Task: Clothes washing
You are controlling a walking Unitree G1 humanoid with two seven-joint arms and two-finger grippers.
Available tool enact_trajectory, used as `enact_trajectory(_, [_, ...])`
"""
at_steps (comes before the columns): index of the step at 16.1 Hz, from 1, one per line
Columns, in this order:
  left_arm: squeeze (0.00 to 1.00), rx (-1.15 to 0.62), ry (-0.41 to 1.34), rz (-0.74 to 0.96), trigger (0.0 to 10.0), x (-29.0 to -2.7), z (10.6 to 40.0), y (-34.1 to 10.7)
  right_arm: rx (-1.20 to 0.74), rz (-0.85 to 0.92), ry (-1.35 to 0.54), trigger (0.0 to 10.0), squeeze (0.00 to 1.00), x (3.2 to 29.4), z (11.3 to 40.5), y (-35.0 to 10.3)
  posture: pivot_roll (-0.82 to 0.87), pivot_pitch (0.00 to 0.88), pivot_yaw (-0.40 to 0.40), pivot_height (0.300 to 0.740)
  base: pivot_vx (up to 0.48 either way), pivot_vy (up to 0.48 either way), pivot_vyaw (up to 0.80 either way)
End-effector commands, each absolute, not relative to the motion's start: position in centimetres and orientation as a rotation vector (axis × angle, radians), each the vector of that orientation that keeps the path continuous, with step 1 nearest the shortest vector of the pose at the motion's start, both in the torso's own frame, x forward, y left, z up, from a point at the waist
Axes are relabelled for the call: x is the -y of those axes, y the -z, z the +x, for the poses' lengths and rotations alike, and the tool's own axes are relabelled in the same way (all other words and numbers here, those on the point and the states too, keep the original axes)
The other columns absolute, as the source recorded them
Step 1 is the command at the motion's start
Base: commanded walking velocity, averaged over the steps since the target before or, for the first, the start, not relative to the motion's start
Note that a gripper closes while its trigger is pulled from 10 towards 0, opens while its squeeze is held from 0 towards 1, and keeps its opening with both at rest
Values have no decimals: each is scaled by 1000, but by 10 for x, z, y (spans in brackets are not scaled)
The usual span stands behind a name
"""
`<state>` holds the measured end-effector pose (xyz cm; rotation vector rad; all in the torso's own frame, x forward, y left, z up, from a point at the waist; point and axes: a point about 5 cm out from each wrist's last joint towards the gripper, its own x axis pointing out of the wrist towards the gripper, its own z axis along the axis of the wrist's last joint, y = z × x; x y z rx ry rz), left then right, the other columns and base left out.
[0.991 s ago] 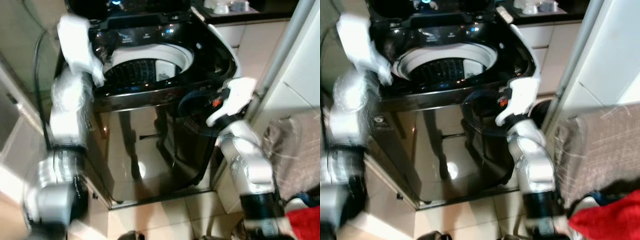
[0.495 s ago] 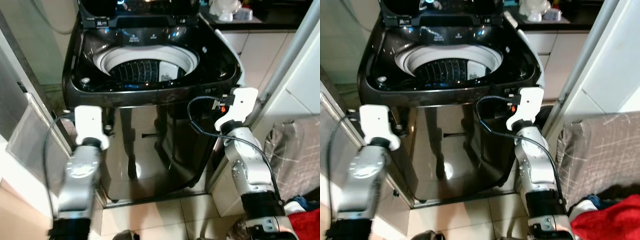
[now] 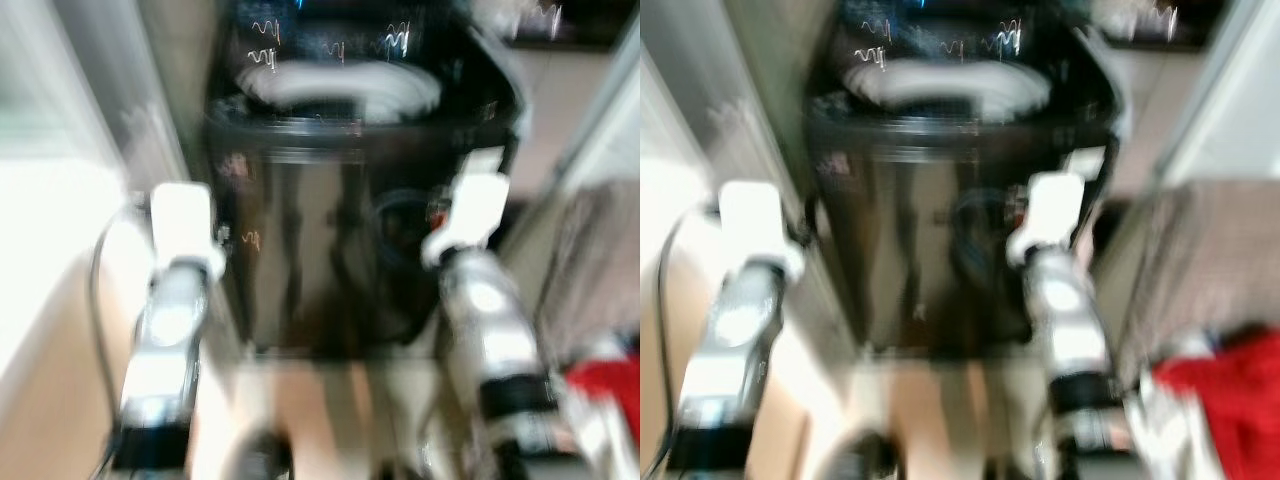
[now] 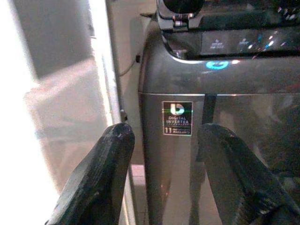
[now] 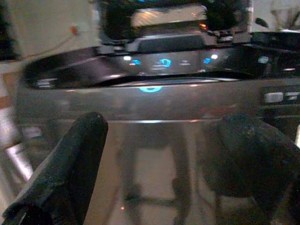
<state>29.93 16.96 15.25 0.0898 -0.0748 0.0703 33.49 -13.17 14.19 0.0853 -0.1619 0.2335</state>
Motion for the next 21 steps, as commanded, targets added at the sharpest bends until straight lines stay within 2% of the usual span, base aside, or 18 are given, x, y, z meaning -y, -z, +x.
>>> enact_trajectory(1, [0,97,-61,95,10000,-165,303,-159,190,69,-215,10000,0,137,337,-147,-67,0,6,740,0,0,0])
enact_trajectory(12, [0,86,21,76,10000,-157,310,-156,211,13,-149,10000,0,144,336,-142,-85,0,16,740,0,0,-502])
enact_trajectory(15, [0,82,128,11,10000,-151,310,-154,216,11,-143,10000,0,145,335,-142,-94,0,16,740,0,0,-573])
enact_trajectory(21, [0,109,177,48,10000,-149,314,-152,224,17,-131,10000,0,150,332,-142,-113,0,20,740,0,0,-572])
